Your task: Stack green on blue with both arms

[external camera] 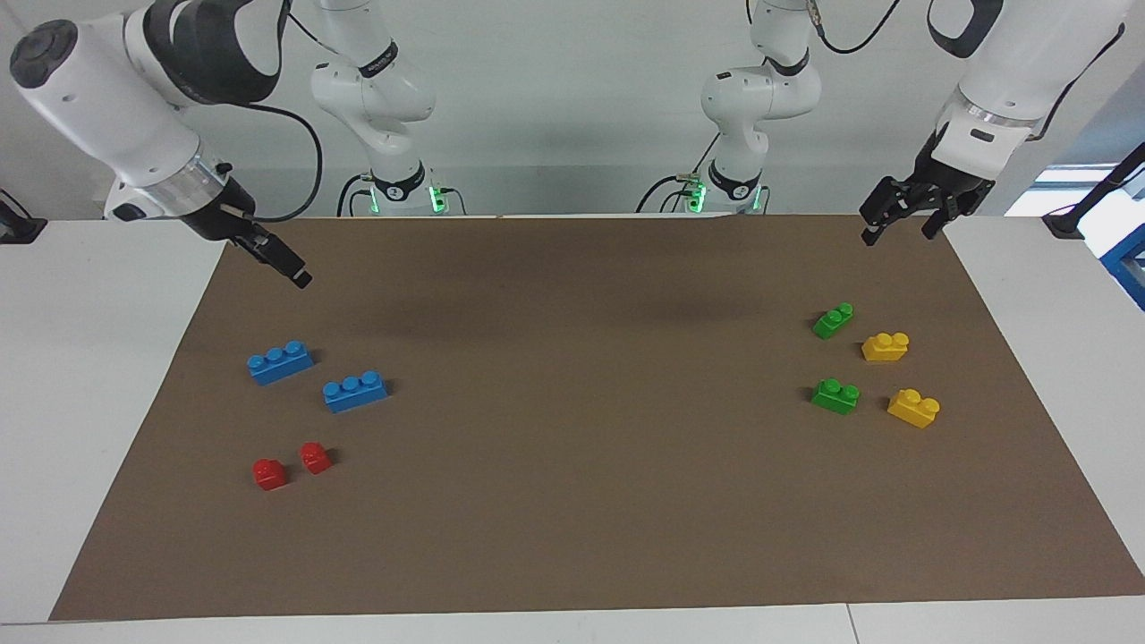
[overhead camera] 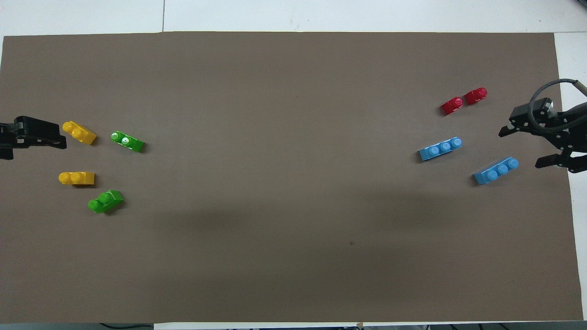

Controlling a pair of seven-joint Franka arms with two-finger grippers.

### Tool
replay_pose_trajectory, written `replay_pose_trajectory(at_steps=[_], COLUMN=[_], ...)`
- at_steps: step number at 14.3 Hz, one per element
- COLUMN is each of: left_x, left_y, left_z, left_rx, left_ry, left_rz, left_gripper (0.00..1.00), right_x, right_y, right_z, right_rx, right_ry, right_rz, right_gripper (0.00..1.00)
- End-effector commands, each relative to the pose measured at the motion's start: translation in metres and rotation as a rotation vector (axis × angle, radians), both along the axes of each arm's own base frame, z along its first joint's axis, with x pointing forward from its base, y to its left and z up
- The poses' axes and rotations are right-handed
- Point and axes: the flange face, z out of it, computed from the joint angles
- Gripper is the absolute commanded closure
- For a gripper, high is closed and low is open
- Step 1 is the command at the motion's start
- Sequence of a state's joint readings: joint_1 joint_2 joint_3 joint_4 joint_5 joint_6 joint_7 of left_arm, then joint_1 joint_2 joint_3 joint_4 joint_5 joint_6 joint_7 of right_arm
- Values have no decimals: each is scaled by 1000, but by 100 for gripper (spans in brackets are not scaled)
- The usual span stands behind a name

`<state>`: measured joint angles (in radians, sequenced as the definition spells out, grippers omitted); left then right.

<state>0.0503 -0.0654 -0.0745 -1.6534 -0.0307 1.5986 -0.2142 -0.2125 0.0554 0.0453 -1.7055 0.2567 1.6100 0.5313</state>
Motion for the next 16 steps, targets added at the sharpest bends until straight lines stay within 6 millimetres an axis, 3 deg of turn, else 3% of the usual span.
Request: replay_pose_trajectory(at_steps=[1,4,8,11,16], left_x=[-16,-27,-18,3,36], left_y=[1,-6,-5,-5,-1], left_z=[-18,-50,-87,-125,-189], left_rx=[-23,-40,-51,-54,-35], left_ry=[-43,-108,-88,-27,61], left_rz=[219,395,595,714,837], left_gripper=[0,0,0,0,0], right_x=[12,19,28,36,57], right_y=[-24,-32,-35,-35,-52], right_z=[-38,-66,-97,-115,-161], right_rx=[100,175,250,274,303], right_ry=[59,137,209,244,327], right_rz=[-109,-232,-296,-339,-348], right_gripper=[4,4,4,4,4])
